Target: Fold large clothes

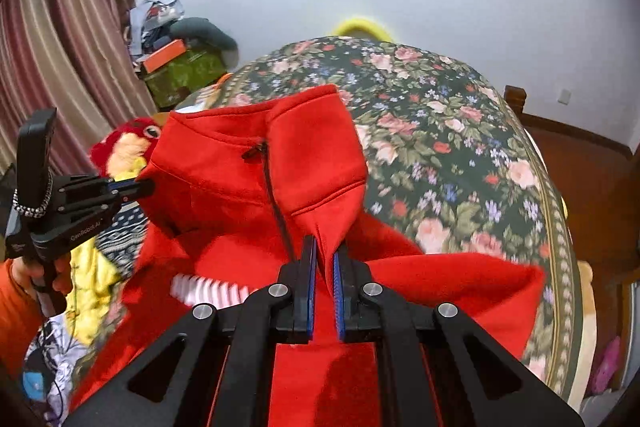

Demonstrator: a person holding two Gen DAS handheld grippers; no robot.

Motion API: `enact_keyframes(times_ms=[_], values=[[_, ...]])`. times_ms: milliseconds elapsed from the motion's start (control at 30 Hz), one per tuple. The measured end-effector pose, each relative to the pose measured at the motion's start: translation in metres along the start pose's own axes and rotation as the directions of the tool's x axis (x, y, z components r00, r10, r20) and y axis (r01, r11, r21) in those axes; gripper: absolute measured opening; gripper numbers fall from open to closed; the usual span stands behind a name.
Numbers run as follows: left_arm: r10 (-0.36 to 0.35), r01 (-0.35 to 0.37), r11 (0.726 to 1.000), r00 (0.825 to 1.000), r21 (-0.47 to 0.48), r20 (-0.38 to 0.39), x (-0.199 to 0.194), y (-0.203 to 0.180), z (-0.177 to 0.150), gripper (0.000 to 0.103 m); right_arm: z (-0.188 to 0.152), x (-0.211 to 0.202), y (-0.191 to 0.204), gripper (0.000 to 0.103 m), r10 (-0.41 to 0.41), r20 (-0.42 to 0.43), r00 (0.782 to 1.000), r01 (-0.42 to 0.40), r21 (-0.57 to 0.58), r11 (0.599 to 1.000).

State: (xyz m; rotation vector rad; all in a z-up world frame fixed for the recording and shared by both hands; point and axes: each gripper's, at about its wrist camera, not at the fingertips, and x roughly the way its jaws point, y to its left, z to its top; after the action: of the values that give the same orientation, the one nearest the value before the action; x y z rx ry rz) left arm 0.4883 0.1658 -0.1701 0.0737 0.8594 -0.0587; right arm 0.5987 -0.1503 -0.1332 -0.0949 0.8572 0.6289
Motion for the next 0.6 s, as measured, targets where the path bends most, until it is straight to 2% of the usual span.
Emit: enact_keyframes(times_ms=[133,367,533,600], values=[[-0.029,0.029,1.0,1.0,-0.001,0.01,-0.029,-0.007,-0.026,0.001,-0.028,-0.03,0.011,0.005,0.026,-0.007,1.0,-0.026,0.007,1.0],[-0.064,0.065,0.998,0.998,0.025,-0.021,-0.056,-0.034,-0.084,0.001,-0.081,-0.064,0.025,0.005,0.052,-0.042,0.998,-0.052,0.006,0.999],[-0.053,0.059,0.994,0.997,0.094,-0.062,-0.058,-0.061,-0.126,0.001,-0.115,-0.072,0.029,0.005,0.035,-0.092,0.995,-0.035,0.003,0.999],[-0.057,0.068,0.992,0.993,0.103,-0.101,-0.053,-0.068,-0.143,0.001,-0.126,-0.074,0.029,0.005,0.041,-0.113,0.993,-0.041,0.007,0.999]])
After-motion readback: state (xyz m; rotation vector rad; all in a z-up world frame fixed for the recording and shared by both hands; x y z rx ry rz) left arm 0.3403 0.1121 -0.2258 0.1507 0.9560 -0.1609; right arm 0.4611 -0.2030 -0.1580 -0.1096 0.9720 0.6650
